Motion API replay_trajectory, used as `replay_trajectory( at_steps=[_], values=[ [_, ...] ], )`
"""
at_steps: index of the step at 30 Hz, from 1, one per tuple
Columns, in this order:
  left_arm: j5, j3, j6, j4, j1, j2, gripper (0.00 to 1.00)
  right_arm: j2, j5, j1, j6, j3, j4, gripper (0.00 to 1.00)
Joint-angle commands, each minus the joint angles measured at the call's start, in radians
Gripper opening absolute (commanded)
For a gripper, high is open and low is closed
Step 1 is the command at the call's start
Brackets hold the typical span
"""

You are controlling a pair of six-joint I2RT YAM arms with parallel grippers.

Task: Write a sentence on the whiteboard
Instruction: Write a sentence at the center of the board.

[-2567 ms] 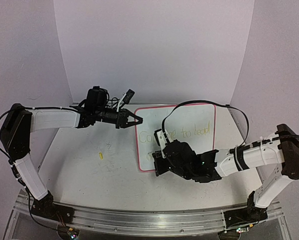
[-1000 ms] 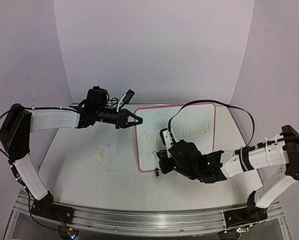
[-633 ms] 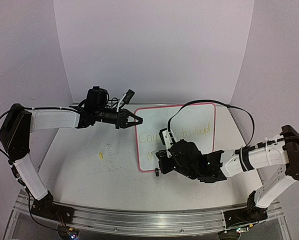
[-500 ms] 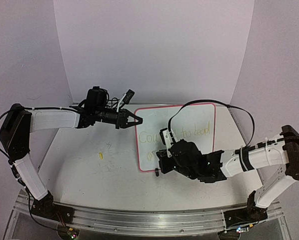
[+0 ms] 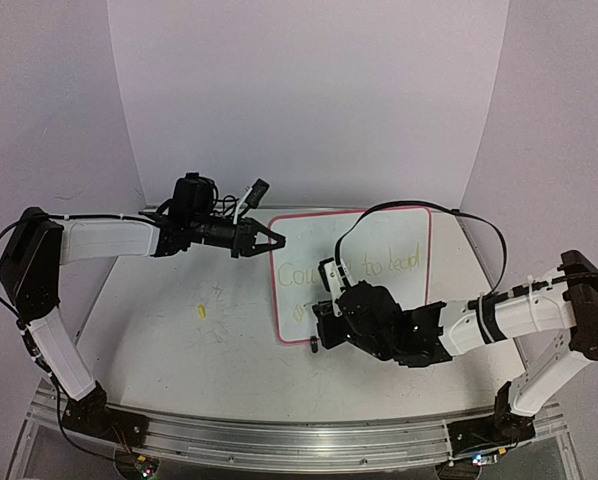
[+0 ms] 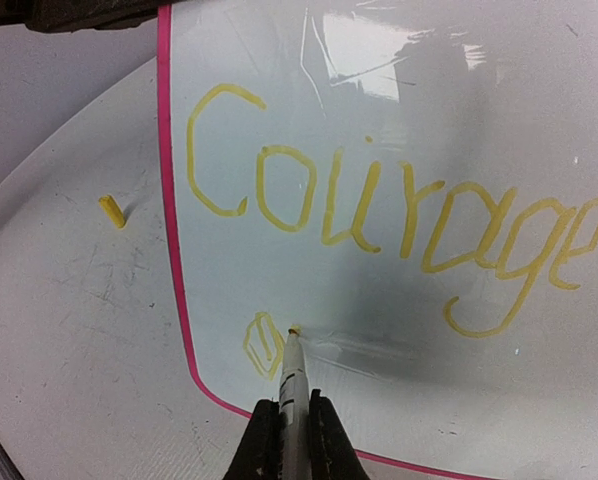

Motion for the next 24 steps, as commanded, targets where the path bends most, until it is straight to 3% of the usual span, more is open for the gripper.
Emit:
replay_trajectory(
  at_steps=[1,24],
  values=[
    [-0.097,-0.002,0.062,-0.023,0.005,-0.043,0.0,0.016,0.044,-0.002,0.012,0.036,-0.016,0.0],
    [-0.097,-0.004,0.063,-0.024,0.005,-0.042,0.0,0.036,-0.021,0.007,0.091,-0.032,-0.044,0.0]
  ],
)
